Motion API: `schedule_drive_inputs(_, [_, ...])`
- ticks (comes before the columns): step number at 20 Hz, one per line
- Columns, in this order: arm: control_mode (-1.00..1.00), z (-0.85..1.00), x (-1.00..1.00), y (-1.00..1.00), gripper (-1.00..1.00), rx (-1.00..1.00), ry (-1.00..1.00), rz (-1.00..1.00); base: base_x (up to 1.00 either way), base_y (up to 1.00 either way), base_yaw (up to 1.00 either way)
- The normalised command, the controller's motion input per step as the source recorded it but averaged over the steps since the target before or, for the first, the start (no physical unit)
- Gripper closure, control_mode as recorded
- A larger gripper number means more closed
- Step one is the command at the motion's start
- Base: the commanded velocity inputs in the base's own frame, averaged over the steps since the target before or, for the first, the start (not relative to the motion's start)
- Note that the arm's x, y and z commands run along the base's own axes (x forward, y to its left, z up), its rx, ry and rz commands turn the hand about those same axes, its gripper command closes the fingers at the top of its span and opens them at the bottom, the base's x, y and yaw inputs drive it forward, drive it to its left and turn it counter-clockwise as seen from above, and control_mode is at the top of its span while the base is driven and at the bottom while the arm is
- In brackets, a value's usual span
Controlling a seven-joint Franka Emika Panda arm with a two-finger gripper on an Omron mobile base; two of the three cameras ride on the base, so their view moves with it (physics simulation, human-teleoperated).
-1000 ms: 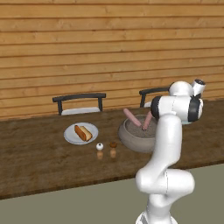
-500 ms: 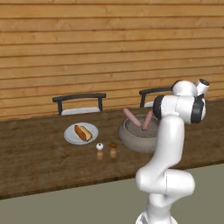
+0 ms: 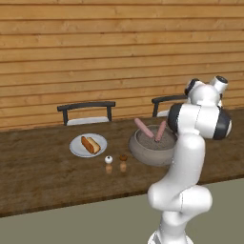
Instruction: Place one bun and one sausage from the bowl on each plate.
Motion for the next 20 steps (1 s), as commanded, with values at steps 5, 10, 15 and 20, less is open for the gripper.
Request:
schedule_drive_inputs(5, [-1.0, 0.37, -0.54, 0.62, -1.0, -0.02, 0.0, 0.0, 0.0, 0.0, 0.0])
schedule_drive_inputs(10, [-1.0, 0.3, -0.67, 0.48, -1.0, -0.01, 0.0, 0.0, 0.0, 0.0, 0.0])
schedule_drive_inputs(15, [-1.0, 0.16, -0.73, 0.4, -1.0, -0.01, 0.04, 0.0, 0.0, 0.0, 0.0])
schedule_drive_inputs(20, [-1.0, 0.07, -0.56, 0.61, -1.0, -0.01, 0.08, 0.0, 0.0, 0.0, 0.0])
